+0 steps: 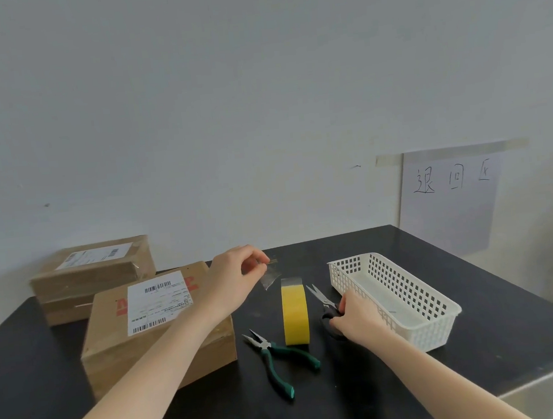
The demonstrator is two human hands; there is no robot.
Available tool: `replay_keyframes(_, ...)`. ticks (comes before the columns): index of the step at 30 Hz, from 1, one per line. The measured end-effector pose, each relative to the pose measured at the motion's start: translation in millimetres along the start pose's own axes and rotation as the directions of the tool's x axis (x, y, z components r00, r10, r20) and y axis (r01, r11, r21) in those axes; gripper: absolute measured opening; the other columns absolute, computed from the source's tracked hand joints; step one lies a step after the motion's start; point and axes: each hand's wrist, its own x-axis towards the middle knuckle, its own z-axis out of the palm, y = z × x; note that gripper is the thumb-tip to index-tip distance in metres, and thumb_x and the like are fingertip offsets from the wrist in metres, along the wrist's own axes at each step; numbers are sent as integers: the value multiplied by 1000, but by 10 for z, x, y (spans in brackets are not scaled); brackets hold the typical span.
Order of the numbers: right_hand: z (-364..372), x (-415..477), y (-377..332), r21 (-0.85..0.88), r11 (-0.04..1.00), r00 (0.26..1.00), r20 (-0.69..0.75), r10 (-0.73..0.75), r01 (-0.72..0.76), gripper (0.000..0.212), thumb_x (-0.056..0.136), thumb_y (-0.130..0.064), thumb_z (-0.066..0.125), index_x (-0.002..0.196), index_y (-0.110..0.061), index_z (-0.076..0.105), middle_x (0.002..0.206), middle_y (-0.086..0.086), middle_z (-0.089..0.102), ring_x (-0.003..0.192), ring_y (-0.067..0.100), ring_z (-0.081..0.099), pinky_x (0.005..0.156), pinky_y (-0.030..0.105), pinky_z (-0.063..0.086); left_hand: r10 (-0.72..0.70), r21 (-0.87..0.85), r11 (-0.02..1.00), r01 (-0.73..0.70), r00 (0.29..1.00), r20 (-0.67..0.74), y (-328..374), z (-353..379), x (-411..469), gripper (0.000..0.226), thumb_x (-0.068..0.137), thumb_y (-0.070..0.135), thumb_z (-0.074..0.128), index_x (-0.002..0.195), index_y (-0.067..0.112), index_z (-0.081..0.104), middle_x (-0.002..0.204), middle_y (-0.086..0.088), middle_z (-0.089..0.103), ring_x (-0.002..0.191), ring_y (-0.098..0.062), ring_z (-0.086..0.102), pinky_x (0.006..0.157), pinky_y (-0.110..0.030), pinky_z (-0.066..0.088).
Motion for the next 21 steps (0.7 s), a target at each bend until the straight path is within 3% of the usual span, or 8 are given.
replay_keyframes(6, 86, -67, 61, -84, 996, 999, -35, 20, -22, 39, 86, -21, 67, 117, -8, 47, 100, 5, 56, 90, 22, 56, 69, 29, 40, -27, -38, 999, 28, 999, 16, -30, -53, -88, 8, 89, 25, 62, 96, 28, 66, 80, 12, 62, 77, -3, 57, 71, -25, 47)
replay_keyframes(12, 138, -123, 89, -201, 979, 999, -28, 29, -35, 42, 88, -25, 69, 118, -6, 46, 113, 9, 62, 105, 26, 62, 68, 27, 40, -27, -80, 996, 28, 1000, 7, -60, -110, -160, 12, 90, 23, 61, 100, 28, 65, 79, 11, 63, 77, -5, 58, 74, -23, 47)
replay_keyframes(17, 145, -141, 82, -265, 964, 1000, -21, 15, -20, 38, 86, -29, 71, 110, -7, 52, 90, 3, 55, 98, 24, 64, 65, 28, 41, -34, -91, 995, 35, 999, 6, -78, -135, -223, 14, 90, 21, 62, 101, 28, 65, 78, 12, 63, 77, -3, 58, 72, -17, 44)
replay_keyframes(21, 143, -123, 80, -303, 953, 1000, -12, 2, -5, 36, 85, -35, 72, 99, -13, 47, 84, -1, 51, 84, 22, 59, 65, 28, 41, -42, -87, 995, 43, 999, 14, -99, -141, -259, 14, 90, 23, 62, 101, 30, 65, 77, 12, 63, 77, -1, 57, 71, -17, 43)
